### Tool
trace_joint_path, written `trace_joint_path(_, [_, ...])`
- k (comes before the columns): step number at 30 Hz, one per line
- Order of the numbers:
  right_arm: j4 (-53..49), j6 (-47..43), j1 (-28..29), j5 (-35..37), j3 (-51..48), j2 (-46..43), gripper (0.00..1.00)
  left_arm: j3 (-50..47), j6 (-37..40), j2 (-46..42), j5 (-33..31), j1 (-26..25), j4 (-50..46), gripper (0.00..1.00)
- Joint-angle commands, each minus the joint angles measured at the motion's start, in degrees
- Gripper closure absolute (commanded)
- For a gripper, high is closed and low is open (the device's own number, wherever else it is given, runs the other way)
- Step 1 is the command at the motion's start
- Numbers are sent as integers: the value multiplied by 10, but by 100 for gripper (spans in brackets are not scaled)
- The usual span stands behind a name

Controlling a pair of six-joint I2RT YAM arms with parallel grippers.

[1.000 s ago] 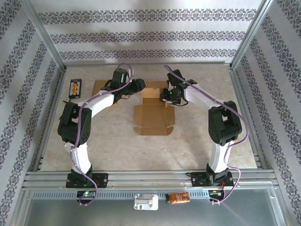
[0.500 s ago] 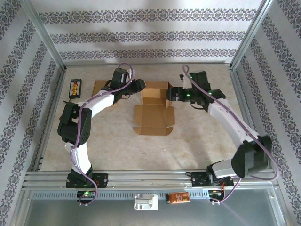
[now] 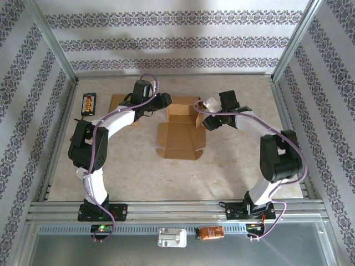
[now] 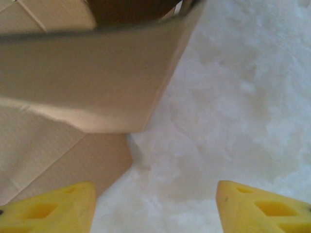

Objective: Fold the paper box

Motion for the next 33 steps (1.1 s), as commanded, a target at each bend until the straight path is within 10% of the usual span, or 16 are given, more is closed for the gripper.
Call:
trace_joint_path(1, [15, -64, 11, -38, 47, 27, 39, 17, 19, 13, 2, -10, -28, 64])
trace_joint_path(12, [26, -47, 27, -99, 103, 74, 45, 38, 29, 21, 13, -20, -43, 64])
trace_joint_path(26, [59, 34, 62, 51, 174, 154, 47, 32, 25, 21, 27, -22, -33, 64])
trace_joint_path(33, [59, 31, 77, 110, 209, 189, 87, 31, 23, 17, 29, -22, -32, 64])
